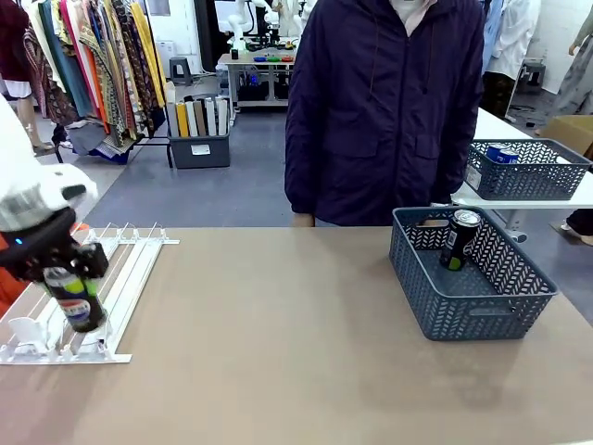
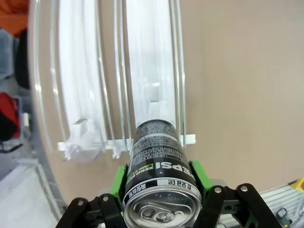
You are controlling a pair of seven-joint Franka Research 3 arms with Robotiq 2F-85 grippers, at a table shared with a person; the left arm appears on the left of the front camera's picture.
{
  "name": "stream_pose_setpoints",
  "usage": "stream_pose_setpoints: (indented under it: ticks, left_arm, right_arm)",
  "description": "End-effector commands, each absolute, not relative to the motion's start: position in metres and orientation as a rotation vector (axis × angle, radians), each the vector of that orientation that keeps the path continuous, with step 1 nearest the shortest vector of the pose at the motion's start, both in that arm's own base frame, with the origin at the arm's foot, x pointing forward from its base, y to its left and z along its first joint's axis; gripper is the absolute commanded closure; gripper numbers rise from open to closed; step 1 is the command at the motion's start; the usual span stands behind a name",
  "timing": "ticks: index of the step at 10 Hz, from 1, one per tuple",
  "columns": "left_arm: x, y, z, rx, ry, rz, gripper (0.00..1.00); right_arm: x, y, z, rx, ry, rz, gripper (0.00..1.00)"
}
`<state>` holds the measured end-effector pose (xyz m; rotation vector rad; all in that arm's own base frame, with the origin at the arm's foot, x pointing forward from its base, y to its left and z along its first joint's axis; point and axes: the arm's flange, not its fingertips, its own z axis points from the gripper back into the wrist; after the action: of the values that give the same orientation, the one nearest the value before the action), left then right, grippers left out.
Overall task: Retrieve and store the cans from the dispenser.
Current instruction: Pick up one can from the Automatic Can Dispenser and place it in the middle of the table.
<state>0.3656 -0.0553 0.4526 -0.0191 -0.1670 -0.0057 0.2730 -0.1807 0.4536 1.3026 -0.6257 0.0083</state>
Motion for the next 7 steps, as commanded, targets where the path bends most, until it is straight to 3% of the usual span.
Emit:
stream_pose_setpoints:
  ticks: [1,3,5,7]
  left_arm:
    - [0.333,-0.047,0.538,-0.017,-0.322,-0.069,1.00]
    - [0.305,-0.042,0.579,-0.035,-0.387,-0.127,1.00]
    - [0.288,-0.026,0.588,-0.128,-0.444,-0.094,1.00]
    - [0.296,-0.045,0.594,-0.033,-0.407,-0.095,1.00]
  right_arm:
    - [0.277,-0.180,0.457,1.318,-0.662,0.018,0.00]
    - [0.277,-0.180,0.457,1.318,-0.662,0.018,0.00]
    - [0.277,-0.180,0.457,1.318,-0.662,0.018,0.00]
    - [0.277,-0.180,0.457,1.318,-0.662,0.018,0.00]
